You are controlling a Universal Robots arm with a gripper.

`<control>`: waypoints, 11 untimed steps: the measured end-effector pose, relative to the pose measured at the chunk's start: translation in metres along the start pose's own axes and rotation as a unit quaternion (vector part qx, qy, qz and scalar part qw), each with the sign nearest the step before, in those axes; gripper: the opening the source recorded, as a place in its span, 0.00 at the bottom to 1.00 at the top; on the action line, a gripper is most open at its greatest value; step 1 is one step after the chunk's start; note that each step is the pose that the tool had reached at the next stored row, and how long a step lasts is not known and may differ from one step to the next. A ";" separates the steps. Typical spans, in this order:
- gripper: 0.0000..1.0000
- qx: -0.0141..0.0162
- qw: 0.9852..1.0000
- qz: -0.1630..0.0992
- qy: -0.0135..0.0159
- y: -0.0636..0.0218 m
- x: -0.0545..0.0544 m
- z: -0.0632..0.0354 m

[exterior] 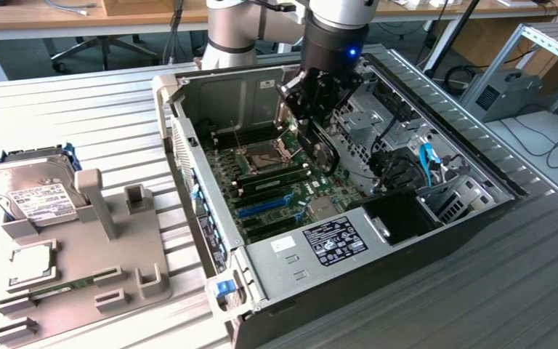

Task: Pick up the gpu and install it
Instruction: 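Insert the gpu into the slot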

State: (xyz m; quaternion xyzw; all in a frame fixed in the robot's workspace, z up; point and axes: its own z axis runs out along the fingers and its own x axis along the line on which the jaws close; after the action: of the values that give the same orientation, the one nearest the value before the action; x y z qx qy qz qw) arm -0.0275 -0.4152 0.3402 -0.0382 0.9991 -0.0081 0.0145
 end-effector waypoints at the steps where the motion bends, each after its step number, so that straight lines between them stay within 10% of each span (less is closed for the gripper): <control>1: 0.26 0.000 1.000 -0.002 0.000 0.0000 0.000 0.0000; 11: 0.26 -0.002 0.998 -0.061 -0.001 0.0000 0.000 0.0000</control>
State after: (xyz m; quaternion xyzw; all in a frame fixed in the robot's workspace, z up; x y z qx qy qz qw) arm -0.0275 -0.4152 0.3402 -0.0991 0.9949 -0.0071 0.0150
